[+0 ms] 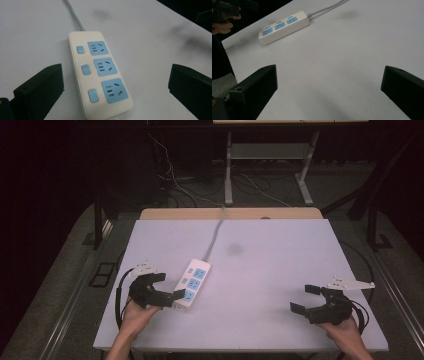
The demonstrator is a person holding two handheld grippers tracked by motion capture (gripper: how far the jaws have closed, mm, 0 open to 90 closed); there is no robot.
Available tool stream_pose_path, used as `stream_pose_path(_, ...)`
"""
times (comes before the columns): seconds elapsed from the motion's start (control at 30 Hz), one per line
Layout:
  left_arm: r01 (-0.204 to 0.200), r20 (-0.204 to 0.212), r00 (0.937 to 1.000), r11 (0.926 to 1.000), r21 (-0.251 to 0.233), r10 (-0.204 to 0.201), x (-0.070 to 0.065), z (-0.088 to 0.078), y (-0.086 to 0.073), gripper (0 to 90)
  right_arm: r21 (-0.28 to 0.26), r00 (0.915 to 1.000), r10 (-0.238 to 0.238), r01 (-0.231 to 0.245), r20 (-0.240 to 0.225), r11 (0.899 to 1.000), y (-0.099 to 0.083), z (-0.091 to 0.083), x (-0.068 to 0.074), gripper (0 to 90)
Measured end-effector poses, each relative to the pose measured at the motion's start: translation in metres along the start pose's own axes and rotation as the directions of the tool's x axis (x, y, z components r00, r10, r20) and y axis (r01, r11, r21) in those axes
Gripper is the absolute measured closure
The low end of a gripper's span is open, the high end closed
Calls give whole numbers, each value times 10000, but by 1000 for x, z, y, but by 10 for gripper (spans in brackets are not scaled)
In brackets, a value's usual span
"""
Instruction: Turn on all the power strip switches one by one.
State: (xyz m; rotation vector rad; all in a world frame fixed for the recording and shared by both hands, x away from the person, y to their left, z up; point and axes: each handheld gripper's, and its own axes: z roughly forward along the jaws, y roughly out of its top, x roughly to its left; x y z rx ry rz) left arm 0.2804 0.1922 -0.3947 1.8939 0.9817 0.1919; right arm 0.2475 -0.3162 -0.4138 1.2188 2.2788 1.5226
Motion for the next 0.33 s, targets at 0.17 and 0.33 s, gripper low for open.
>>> stream_pose_path(0.17,261,20,9997,9991,-345,-260,0,0,-18,0,9,10000,-18,18,-17,10000,0,0,0,6)
stream_pose_path(0.33,297,60,9995,9989,-362,-295,1,1,-23,0,90,10000,-40,41,-57,10000,0,2,1,6)
